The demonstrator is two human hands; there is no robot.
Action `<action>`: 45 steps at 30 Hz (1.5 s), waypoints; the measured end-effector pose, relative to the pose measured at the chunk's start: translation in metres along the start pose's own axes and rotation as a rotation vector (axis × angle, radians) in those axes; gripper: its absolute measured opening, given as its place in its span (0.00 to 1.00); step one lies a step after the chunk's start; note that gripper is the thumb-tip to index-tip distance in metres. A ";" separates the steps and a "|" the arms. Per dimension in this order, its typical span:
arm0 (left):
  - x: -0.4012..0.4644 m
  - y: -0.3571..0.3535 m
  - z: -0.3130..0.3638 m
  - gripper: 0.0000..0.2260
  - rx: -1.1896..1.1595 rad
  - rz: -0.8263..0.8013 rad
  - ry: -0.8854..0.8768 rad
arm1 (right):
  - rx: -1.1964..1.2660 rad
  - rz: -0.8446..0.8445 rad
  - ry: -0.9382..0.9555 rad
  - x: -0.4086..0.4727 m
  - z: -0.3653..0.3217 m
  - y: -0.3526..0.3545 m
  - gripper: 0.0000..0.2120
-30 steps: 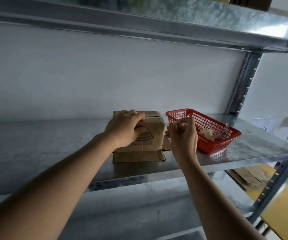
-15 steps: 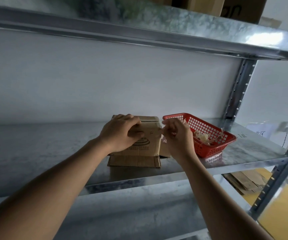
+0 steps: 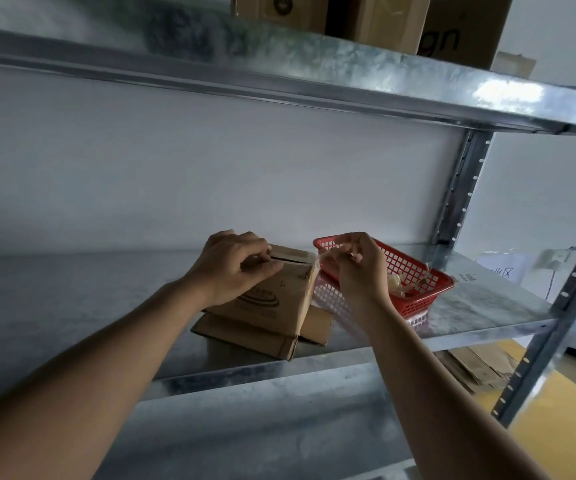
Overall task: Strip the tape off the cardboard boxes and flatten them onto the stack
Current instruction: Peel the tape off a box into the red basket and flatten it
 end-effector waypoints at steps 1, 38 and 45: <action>0.000 -0.001 0.000 0.15 -0.003 0.001 0.008 | 0.125 0.022 -0.087 0.001 0.003 0.001 0.10; -0.001 -0.016 0.016 0.36 -0.066 -0.250 0.391 | 0.146 -0.525 0.027 0.045 0.024 -0.016 0.10; 0.002 -0.018 0.023 0.29 -0.069 -0.235 0.434 | 0.099 -0.335 -0.056 0.057 0.027 0.007 0.06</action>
Point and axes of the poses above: each hand's wrist, its own x-axis towards the middle knuckle, its own y-axis out of the back of the hand, z = x × y, the point moved 5 cm from there along x, towards the middle knuckle, and after that the axes turned 14 degrees about -x, right-handed, at the moved point
